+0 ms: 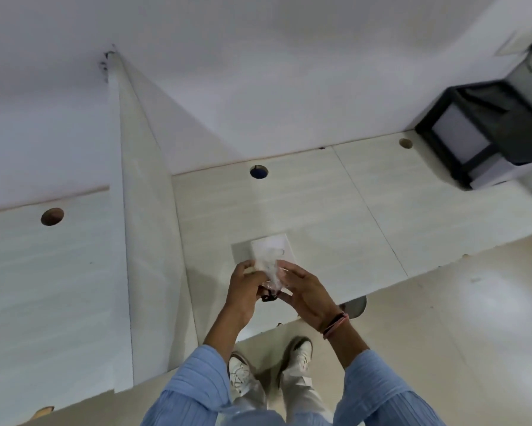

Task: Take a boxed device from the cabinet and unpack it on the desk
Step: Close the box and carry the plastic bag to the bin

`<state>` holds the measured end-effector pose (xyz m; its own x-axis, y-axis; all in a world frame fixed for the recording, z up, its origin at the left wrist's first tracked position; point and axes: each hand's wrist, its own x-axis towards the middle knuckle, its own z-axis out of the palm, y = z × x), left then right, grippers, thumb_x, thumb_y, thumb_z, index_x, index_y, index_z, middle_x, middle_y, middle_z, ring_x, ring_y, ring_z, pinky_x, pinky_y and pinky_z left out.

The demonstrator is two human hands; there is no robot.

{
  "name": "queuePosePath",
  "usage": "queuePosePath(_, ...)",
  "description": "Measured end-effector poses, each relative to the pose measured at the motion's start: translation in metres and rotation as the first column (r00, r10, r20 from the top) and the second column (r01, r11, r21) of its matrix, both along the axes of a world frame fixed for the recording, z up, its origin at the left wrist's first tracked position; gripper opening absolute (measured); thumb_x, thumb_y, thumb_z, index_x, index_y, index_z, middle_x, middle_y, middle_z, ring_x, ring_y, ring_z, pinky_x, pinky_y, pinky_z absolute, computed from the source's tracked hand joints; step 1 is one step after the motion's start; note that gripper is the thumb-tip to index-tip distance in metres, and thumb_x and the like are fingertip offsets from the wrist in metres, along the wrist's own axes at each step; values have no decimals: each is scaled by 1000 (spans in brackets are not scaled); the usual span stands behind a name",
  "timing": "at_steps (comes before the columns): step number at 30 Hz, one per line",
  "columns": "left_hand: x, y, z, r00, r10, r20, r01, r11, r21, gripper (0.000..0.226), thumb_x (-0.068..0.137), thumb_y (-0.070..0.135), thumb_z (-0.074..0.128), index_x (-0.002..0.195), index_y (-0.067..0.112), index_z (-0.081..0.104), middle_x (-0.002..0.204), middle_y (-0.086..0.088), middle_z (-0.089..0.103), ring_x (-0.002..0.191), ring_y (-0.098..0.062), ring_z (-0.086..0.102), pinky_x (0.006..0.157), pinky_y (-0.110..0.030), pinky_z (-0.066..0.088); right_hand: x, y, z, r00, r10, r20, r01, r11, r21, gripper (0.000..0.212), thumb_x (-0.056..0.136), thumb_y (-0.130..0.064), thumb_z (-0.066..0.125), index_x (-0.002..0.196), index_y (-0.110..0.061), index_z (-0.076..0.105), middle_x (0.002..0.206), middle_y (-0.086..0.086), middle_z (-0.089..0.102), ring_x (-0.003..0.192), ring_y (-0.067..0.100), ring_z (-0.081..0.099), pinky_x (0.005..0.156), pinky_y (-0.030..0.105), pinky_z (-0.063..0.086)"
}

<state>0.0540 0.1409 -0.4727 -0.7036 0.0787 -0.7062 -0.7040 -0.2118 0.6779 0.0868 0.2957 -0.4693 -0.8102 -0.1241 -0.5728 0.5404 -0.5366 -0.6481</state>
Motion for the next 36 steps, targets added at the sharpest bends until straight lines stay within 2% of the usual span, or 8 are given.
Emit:
queuePosePath(2,1,9,2,996,-83,-13,83,994,71,32,87,-1,62,118,1,66,97,-22,71,67,-25,65,55,-29,52,15,11,-1,998,-61,-21,62,998,30,33,91,15,55,117,-1,68,109,15,72,98,29,69,86,39,61)
queuePosePath(7,12,35,19,951,-307,23,296,932,211,19,93,17,61,80,12,75,95,-12,70,77,-24,63,65,-31,51,56,45,4,974,-199,-104,214,964,159,35,79,30,56,93,4,75,91,20,75,84,36,70,73,42,63)
queuePosePath(10,23,46,24,783,-618,-74,620,785,2,29,85,46,72,102,24,77,101,3,73,76,-15,59,67,-28,42,85,66,8,956,-267,-119,290,918,270,38,74,31,59,79,-1,78,78,16,75,75,31,67,69,34,61)
queuePosePath(13,45,63,31,588,-795,-146,788,605,-118,53,77,44,82,128,36,67,119,3,72,108,-16,66,86,-32,49,116,82,12,940,-302,-157,338,878,339,41,72,31,58,74,-4,79,72,13,75,69,28,68,66,32,58)
queuePosePath(21,149,124,41,600,-753,-271,721,655,-224,34,77,-15,70,94,13,76,82,-2,66,73,-17,64,62,-27,55,239,113,19,894,-417,-166,446,784,432,19,79,7,75,94,2,65,90,24,72,83,39,69,78,51,60)
queuePosePath(28,262,165,38,560,-765,-318,716,640,-280,17,82,-19,64,82,-5,73,80,-9,71,64,-12,66,49,-15,49,368,128,25,832,-512,-215,554,789,264,20,90,8,66,110,10,69,108,39,69,100,51,70,83,52,62)
queuePosePath(33,300,185,27,547,-745,-382,693,659,-293,23,82,-23,56,74,-9,72,105,-34,64,79,-35,69,56,-26,59,416,144,24,805,-550,-224,587,793,162,26,90,17,54,111,15,69,118,34,68,111,49,67,91,47,60)
queuePosePath(36,309,198,30,568,-749,-340,716,654,-245,30,85,-23,51,73,-5,71,110,-36,65,83,-39,70,58,-31,62,428,154,26,834,-474,-282,547,777,312,31,83,14,68,112,4,74,115,21,75,107,36,72,94,42,59)
